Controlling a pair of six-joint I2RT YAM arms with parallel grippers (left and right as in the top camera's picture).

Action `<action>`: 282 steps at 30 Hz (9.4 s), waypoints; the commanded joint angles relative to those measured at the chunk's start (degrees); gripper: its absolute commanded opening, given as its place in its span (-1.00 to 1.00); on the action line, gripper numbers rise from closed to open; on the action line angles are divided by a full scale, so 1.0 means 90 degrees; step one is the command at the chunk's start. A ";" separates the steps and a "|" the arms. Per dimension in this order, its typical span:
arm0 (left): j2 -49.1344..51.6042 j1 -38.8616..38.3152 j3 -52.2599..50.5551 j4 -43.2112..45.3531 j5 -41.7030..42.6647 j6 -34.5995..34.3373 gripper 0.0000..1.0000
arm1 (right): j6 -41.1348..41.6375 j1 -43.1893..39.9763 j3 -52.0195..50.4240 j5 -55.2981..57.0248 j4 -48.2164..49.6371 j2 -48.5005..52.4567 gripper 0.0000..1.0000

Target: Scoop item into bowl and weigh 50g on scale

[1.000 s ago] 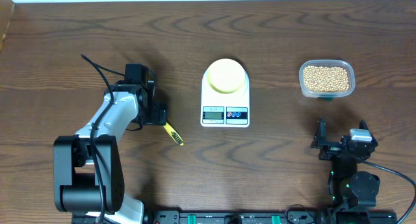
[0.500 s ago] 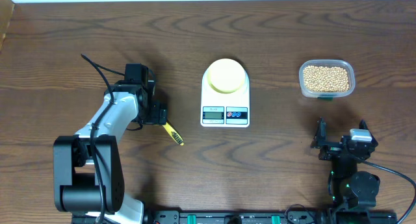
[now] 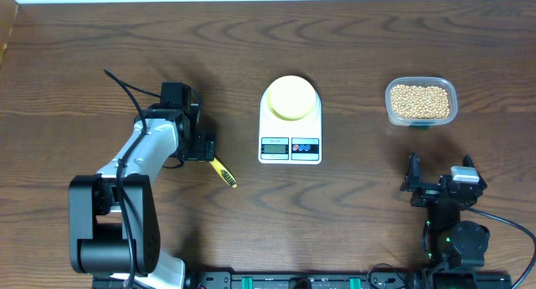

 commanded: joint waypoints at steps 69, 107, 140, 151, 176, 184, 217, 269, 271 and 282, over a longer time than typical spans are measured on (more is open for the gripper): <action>0.0068 0.0027 -0.0056 0.0012 -0.0032 0.0041 -0.85 | 0.0090 0.0051 -0.0007 0.0073 -0.0022 -0.0036 0.99; -0.2127 0.0027 -0.0036 -0.0512 0.1661 -0.1695 -0.86 | 0.0090 0.0051 -0.0007 0.0073 -0.0022 -0.0036 0.99; -0.2205 0.0019 -0.0036 -0.1571 0.3475 -0.4707 -0.86 | 0.0306 0.0051 -0.0005 -0.0716 0.0194 -0.0036 0.98; -0.2205 0.0019 -0.0036 -0.1547 0.3473 -0.4707 -0.85 | 0.0622 0.0049 0.1052 -0.1693 -0.0670 0.0291 0.99; -0.2205 0.0019 -0.0036 -0.1549 0.3473 -0.4707 -0.85 | 0.1933 0.0051 0.4374 -0.6288 -0.0488 0.6166 0.99; -0.2205 0.0007 -0.0036 -0.1542 0.3475 -0.4872 -0.86 | 0.4947 0.0051 0.4374 -0.6285 0.0386 0.6708 0.99; -0.2205 -0.1885 -0.0036 0.0007 0.2941 -0.5238 -0.86 | 0.5255 0.2314 0.4367 -0.6258 0.0486 0.8218 0.89; -0.2203 -0.3079 -0.0036 0.0078 0.2079 -0.8493 -0.86 | 0.5212 0.2586 0.4367 -0.5212 0.0741 0.8221 0.21; -0.2203 -0.3147 -0.0036 0.0078 0.2079 -0.8495 -0.85 | 0.5212 0.2586 0.4367 -0.5209 0.0743 0.8221 0.18; -0.2203 -0.3208 -0.0036 0.0078 0.2079 -0.8978 -0.86 | 0.5212 0.2586 0.4367 -0.5209 0.0738 0.8221 -0.20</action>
